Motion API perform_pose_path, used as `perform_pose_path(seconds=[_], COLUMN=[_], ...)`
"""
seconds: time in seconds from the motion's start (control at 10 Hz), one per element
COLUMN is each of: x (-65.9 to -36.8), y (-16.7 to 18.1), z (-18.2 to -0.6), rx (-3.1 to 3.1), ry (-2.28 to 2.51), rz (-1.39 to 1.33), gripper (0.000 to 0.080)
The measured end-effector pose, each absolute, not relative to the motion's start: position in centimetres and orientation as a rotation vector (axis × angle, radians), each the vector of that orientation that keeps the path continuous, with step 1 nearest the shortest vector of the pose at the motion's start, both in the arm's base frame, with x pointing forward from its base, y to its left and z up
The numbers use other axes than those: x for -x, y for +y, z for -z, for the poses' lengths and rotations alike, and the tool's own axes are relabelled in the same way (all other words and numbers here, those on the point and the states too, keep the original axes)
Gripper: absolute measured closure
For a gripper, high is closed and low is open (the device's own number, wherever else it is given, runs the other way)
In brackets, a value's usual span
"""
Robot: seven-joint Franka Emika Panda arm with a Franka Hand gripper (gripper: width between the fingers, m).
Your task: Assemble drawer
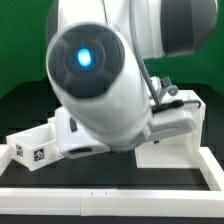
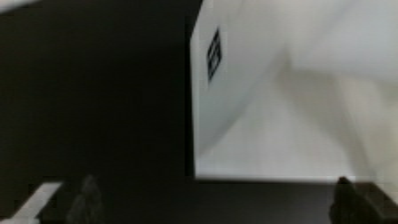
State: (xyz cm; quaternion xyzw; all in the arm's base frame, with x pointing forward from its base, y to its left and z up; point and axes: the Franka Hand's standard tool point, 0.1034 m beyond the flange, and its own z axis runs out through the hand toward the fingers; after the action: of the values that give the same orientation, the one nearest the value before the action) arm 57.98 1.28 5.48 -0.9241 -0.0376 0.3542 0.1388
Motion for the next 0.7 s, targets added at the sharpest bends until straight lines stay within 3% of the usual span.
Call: perform_pose_path(seconds=[0.2,0.5,0.6,0.7], x=[-58.8,-59.7,-58.7,-56.9], y=[1.4,1.2,0.7,0.9], z=[-7.2,-12.1,-14.4,-15.5], rx=[2.758,2.859,2.915,2.963], ry=[-0.100,-0.091,-0.065,-0.007], rz=[-0.813,-0.524,-0.386,-0.277], gripper=[0.0151,0.0151,0.0151,0.0151])
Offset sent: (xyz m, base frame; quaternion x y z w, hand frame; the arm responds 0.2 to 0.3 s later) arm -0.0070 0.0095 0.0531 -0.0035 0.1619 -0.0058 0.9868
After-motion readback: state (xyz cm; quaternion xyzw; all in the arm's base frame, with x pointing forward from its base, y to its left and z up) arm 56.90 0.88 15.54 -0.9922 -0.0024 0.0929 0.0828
